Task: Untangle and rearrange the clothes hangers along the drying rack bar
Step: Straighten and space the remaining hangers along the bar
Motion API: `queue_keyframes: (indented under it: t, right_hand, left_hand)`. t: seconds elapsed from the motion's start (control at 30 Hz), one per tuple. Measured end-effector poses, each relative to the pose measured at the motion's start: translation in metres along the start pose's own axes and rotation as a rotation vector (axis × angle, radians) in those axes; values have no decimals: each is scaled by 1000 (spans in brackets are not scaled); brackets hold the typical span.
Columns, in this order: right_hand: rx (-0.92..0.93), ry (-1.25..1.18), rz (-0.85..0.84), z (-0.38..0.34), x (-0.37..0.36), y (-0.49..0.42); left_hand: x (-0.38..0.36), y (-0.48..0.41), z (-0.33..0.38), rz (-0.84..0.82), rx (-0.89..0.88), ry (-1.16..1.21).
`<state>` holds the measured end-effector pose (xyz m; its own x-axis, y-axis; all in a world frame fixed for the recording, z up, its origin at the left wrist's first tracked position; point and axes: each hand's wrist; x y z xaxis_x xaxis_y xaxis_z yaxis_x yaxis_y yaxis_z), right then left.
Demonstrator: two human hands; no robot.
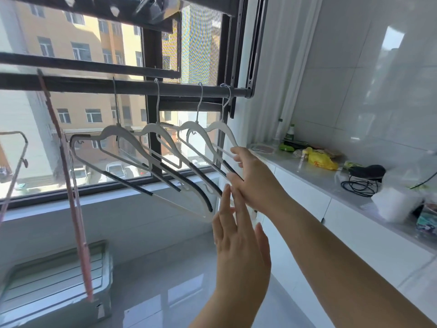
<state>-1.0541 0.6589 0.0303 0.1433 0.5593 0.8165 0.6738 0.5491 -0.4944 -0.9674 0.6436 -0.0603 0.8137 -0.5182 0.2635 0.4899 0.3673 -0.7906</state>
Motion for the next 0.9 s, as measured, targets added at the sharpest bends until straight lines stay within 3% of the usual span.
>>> queue_keyframes:
  t: [0.27,0.67,0.9]
  right_hand:
    - [-108,39,-132,0,-13,-10]
    - [-84,4,-12,-2,-26,-9]
    - [-72,-39,-41,-2,-26,-10]
  left_hand:
    - [12,-2,-10,-29,71,3]
    - [24,-4,-11,-30,90,4]
    - [25,-4,-10,-31,78,-28]
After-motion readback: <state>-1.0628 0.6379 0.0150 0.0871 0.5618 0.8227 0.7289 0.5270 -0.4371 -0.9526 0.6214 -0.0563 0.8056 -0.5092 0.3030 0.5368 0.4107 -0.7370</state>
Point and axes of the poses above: each hand's wrist, its own y-axis away from the middle knuckle, its own x-axis out of the back of the hand, z = x × y, and after that the axes turned 14 degrees about y, right-handed
